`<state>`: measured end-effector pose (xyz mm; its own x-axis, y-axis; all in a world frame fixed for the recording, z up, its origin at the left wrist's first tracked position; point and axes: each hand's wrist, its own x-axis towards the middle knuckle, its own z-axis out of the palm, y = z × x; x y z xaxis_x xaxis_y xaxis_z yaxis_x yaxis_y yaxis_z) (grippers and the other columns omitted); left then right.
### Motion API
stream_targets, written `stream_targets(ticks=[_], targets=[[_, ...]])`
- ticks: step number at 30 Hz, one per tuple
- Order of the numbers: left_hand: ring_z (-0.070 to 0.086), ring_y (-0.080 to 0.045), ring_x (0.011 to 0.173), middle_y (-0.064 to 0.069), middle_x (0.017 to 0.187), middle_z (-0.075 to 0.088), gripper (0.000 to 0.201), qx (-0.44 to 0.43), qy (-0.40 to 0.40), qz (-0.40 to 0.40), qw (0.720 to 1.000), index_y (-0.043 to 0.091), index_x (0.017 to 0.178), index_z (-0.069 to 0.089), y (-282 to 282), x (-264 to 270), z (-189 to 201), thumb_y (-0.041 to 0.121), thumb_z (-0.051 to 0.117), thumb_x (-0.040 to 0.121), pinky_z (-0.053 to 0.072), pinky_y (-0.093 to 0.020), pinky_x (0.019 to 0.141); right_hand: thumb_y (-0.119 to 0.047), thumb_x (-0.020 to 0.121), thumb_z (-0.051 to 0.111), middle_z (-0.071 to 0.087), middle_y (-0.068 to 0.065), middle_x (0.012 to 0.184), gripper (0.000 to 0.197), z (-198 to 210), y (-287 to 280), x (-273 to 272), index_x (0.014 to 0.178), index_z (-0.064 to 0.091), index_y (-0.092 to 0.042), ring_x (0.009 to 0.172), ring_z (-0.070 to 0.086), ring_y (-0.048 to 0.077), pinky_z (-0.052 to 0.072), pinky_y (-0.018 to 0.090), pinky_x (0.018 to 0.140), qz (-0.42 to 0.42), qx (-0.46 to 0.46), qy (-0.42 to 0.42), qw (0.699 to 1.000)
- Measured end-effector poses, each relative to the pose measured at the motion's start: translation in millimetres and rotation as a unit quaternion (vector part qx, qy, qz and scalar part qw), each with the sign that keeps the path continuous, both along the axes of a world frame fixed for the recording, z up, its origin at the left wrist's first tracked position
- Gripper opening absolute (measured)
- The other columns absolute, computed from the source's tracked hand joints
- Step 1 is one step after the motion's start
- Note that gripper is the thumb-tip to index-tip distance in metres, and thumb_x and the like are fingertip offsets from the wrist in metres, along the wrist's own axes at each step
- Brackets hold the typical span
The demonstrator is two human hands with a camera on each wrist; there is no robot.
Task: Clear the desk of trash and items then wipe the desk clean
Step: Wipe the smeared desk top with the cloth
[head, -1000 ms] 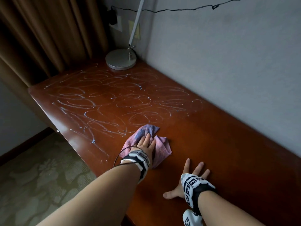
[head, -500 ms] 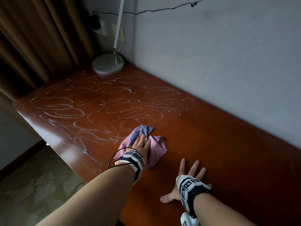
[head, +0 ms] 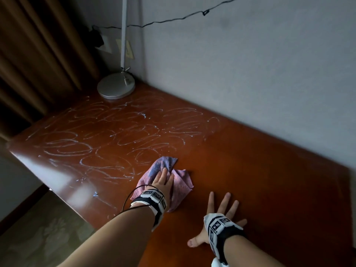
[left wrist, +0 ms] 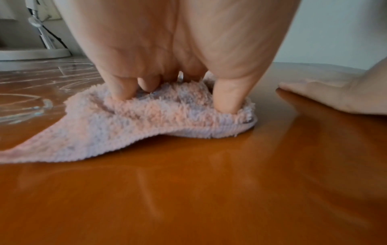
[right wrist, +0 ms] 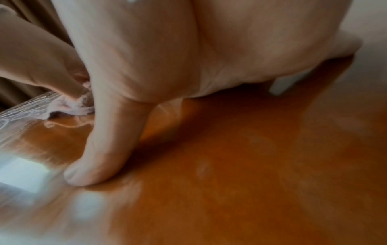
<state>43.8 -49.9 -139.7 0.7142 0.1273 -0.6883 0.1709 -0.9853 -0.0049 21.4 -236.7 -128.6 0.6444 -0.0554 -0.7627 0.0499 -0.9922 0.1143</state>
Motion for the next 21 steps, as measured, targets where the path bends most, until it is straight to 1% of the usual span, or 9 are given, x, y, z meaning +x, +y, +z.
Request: stream_targets(ticks=[4, 8, 11, 13, 15, 16, 18, 19, 21], targets=[[-0.013, -0.026, 0.147, -0.006, 0.157, -0.024, 0.098, 0.001, -0.021, -0.023, 1.000, 0.025, 0.151, -0.011, 1, 35, 6, 0.032, 0.063, 0.086, 0.019, -0.049, 0.116, -0.076, 0.043, 0.078, -0.049, 0.022, 0.139, 0.159, -1, 0, 5, 0.139, -0.040, -0.029, 0.135, -0.032, 0.049, 0.005, 0.075, 0.105, -0.003, 0.005, 0.027, 1.000], [-0.014, -0.027, 0.146, -0.006, 0.156, -0.025, 0.097, -0.009, -0.030, -0.042, 0.999, 0.025, 0.151, -0.011, 2, 78, 1, 0.032, 0.062, 0.087, 0.019, -0.054, 0.116, -0.075, 0.044, 0.078, -0.051, 0.022, 0.138, 0.158, -5, 1, 6, 0.137, -0.041, -0.030, 0.133, -0.034, 0.049, 0.001, 0.076, 0.104, -0.012, -0.001, 0.040, 0.999], [-0.013, -0.029, 0.146, -0.008, 0.157, -0.024, 0.094, -0.019, -0.040, -0.061, 0.997, 0.024, 0.152, -0.008, 3, 90, 3, 0.032, 0.060, 0.088, 0.021, -0.055, 0.115, -0.076, 0.044, 0.078, -0.052, 0.022, 0.137, 0.159, -4, -1, 6, 0.135, -0.043, -0.028, 0.132, -0.037, 0.049, -0.001, 0.077, 0.102, -0.016, 0.012, 0.043, 0.999], [-0.013, -0.028, 0.146, -0.007, 0.156, -0.024, 0.092, -0.028, -0.038, -0.066, 0.997, 0.025, 0.152, -0.008, 3, 87, 8, 0.032, 0.058, 0.089, 0.022, -0.055, 0.114, -0.072, 0.050, 0.078, -0.052, 0.021, 0.137, 0.156, -3, 0, 3, 0.124, -0.052, -0.029, 0.132, -0.037, 0.049, -0.001, 0.077, 0.102, -0.037, 0.022, 0.034, 0.998], [-0.013, -0.027, 0.146, -0.005, 0.156, -0.025, 0.091, -0.030, -0.027, -0.085, 0.996, 0.024, 0.152, -0.009, 6, 81, 12, 0.032, 0.058, 0.090, 0.022, -0.053, 0.115, -0.060, 0.069, 0.075, -0.048, 0.020, 0.141, 0.145, -1, 2, 5, 0.104, -0.063, -0.032, 0.134, -0.035, 0.047, 0.001, 0.076, 0.105, -0.058, 0.024, -0.004, 0.998], [-0.013, -0.027, 0.146, -0.006, 0.156, -0.025, 0.092, -0.029, -0.018, -0.103, 0.994, 0.023, 0.152, -0.009, 7, 75, 13, 0.032, 0.058, 0.090, 0.021, -0.052, 0.116, -0.057, 0.071, 0.075, -0.047, 0.019, 0.143, 0.144, 1, 2, 9, 0.104, -0.063, -0.034, 0.135, -0.034, 0.046, 0.003, 0.075, 0.106, -0.070, 0.028, -0.005, 0.997], [-0.013, -0.027, 0.146, -0.006, 0.156, -0.026, 0.096, -0.033, -0.005, -0.130, 0.991, 0.023, 0.152, -0.009, 10, 66, 13, 0.033, 0.061, 0.087, 0.019, -0.051, 0.117, -0.065, 0.059, 0.078, -0.047, 0.015, 0.144, 0.147, 12, 3, 26, 0.130, -0.048, -0.036, 0.137, -0.033, 0.043, 0.006, 0.071, 0.109, -0.110, 0.044, 0.012, 0.993], [-0.014, -0.027, 0.146, -0.006, 0.156, -0.026, 0.098, -0.035, -0.004, -0.136, 0.990, 0.023, 0.152, -0.009, 11, 62, 12, 0.033, 0.063, 0.085, 0.018, -0.052, 0.117, -0.069, 0.054, 0.078, -0.046, 0.013, 0.146, 0.148, 19, 5, 37, 0.138, -0.039, -0.035, 0.139, -0.031, 0.041, 0.009, 0.070, 0.110, -0.134, 0.048, 0.008, 0.990], [-0.014, -0.026, 0.146, -0.005, 0.156, -0.027, 0.102, -0.040, -0.006, -0.142, 0.989, 0.025, 0.152, -0.009, 15, 61, 12, 0.032, 0.065, 0.083, 0.017, -0.052, 0.117, -0.076, 0.048, 0.076, -0.043, 0.014, 0.147, 0.151, 20, 10, 58, 0.142, -0.034, -0.034, 0.140, -0.027, 0.041, 0.015, 0.069, 0.109, -0.171, 0.034, -0.012, 0.985]])
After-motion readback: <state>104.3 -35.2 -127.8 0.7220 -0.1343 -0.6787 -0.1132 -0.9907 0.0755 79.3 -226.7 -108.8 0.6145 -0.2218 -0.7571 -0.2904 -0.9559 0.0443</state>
